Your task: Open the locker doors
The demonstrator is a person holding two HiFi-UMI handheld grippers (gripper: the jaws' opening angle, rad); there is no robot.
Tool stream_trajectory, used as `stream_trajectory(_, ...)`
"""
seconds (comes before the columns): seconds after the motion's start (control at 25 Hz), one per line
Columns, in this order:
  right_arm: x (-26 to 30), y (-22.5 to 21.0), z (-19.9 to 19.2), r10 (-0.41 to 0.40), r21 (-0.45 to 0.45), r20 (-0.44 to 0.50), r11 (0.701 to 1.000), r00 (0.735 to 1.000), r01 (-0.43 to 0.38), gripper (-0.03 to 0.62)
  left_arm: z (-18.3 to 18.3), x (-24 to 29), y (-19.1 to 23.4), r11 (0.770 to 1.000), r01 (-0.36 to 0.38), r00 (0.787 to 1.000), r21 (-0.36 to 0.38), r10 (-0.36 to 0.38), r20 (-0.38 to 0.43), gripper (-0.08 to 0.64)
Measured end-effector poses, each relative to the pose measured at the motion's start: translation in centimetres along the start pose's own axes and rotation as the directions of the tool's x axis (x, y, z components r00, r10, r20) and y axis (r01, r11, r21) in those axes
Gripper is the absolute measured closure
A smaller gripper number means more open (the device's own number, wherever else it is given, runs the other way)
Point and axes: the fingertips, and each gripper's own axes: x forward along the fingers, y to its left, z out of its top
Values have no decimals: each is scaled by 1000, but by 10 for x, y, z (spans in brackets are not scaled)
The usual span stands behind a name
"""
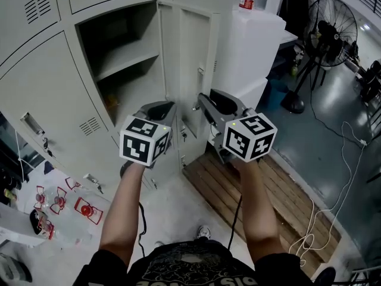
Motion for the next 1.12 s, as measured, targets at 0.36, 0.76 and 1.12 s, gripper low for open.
stream_trajectory(0.36,-6,-41,2,-19,12,10,1000,1000,19,502,6,31,-16,1000,-2,1000,-3,2,0,557)
stream_trajectory(0.76,-6,-78,2,15,11,21,1000,1000,-15,503,24,61,-29,999,-37,999,-13,38,32,557)
stream_trajectory(1.12,-3,-96,3,40,5,10,999,999,-40,503,21,67,-32,995,-100,995,-25,100,9,557)
